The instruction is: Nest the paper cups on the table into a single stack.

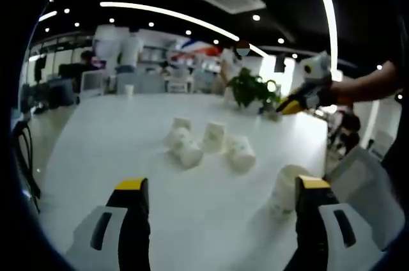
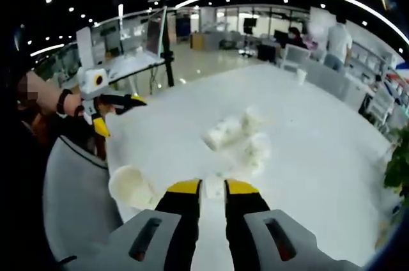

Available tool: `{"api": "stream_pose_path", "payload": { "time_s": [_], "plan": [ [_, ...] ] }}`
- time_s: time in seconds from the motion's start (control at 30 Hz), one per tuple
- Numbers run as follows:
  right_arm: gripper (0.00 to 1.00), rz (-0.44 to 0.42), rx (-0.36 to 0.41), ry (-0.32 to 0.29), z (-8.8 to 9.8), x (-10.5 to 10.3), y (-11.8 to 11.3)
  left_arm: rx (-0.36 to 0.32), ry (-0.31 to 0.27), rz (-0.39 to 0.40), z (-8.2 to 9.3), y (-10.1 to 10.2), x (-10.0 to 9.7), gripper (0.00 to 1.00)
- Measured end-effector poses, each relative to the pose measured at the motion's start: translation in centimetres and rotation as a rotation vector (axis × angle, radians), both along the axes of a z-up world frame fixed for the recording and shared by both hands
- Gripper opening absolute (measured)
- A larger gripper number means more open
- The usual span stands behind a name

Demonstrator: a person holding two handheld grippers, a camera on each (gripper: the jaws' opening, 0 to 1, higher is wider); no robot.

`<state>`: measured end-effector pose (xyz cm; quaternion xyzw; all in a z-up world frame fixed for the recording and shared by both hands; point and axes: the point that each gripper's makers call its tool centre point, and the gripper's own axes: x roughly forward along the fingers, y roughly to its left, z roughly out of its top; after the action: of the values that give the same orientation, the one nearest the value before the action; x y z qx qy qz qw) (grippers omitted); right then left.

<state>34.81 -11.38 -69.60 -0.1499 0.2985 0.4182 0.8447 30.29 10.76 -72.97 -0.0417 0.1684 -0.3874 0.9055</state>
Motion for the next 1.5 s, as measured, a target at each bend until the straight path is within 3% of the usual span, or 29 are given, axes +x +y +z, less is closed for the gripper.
{"api": "stream_pose_path", "payload": {
  "time_s": [0.6, 1.5],
  "plan": [
    [0.11, 0.005, -0.032, 0.033, -2.1, 2.4, -0.9, 0.002, 0.004, -0.001, 0.0, 0.0, -0.2, 0.92],
    [0.10, 0.040, -0.078, 0.051, -4.6, 4.5, 0.0, 0.010, 0.012, 0.020, -0.6, 0.8, -0.3, 0.92]
  ]
}}
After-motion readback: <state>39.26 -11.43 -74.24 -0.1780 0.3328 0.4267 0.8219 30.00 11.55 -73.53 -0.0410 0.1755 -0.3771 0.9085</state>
